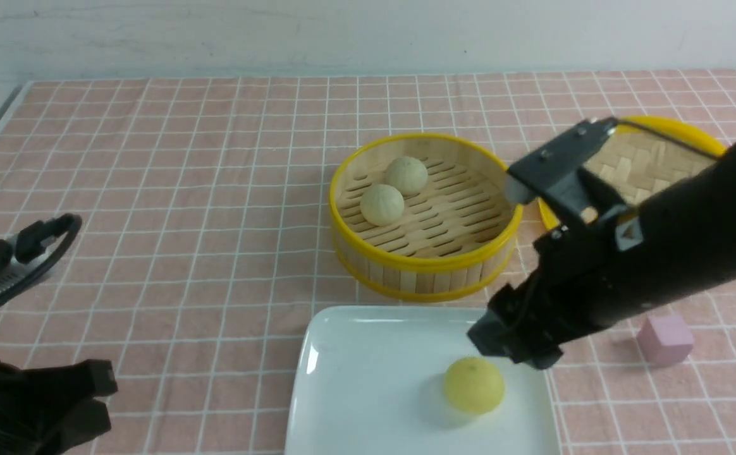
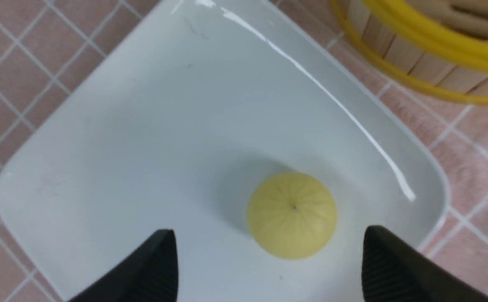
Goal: Put the steamed buns into the plate on the pink tablecloth.
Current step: 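Reach into the bamboo steamer and grasp a bun with the left gripper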
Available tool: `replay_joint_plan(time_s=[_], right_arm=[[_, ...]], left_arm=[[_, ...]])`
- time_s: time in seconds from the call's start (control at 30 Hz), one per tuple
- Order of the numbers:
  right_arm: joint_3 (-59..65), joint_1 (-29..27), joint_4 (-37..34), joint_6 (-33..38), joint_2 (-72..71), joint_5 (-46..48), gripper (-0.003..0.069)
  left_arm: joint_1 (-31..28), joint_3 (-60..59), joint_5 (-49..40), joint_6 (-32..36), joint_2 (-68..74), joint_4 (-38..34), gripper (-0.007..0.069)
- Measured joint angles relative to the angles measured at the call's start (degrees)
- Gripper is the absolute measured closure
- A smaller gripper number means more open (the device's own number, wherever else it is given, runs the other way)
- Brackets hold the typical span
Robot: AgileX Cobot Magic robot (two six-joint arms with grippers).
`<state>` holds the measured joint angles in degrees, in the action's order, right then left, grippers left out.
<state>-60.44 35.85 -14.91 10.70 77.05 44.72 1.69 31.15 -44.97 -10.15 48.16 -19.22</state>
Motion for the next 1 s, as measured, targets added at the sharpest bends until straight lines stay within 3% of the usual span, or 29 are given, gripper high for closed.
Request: replay_joint_plan(time_s=[0.07,0.2,0.23,0.27,0.37,0.57,0.73,0.83,0.9,1.0], right_arm=[[-0.6,0.0,2.8,-2.0,-3.1,2.8,0.0160],[-0.9,0.0,14.3,-9.9,-14.8,17.8,0.0421],[-0.9,0.0,14.9,-10.2,-15.3,19.3,0.0448],[-0.9,0.0,17.5,-12.1,-18.9,23.4,0.0541],[-0.5,0.0,20.6,-15.6,-24.8,26.0,0.0662],[7.5,0.0,21.2,-17.1,-37.2,26.8,0.0672],[17.8,0.0,21.4,-17.2,-46.4,21.2,0.0671],[24.2,0.0,21.9,-17.2,-49.8,15.5,0.0670],[26.1,0.0,22.2,-17.2,-50.2,13.8,0.0670],[30.2,0.0,23.5,-17.2,-50.3,9.3,0.0667]], left_arm=[[0.0,0.0,1.0,0.0,0.0,0.0,0.0545],[0.0,2.5,2.5,0.9,1.2,-0.5,0.0561],[0.0,2.8,2.5,0.9,1.3,-0.6,0.0564],[0.0,5.5,2.3,1.5,3.0,-1.6,0.0589],[0.0,11.9,-0.3,5.5,7.8,-4.7,0.0621],[0.9,23.0,-6.6,19.5,21.2,-18.6,0.0623],[13.4,29.8,-4.7,23.9,31.6,-24.8,0.0623],[21.5,36.2,0.5,20.4,38.8,-22.5,0.0610],[23.2,39.2,1.8,18.9,41.6,-20.1,0.0592],[26.2,48.5,3.2,11.4,49.2,-10.8,0.0494]])
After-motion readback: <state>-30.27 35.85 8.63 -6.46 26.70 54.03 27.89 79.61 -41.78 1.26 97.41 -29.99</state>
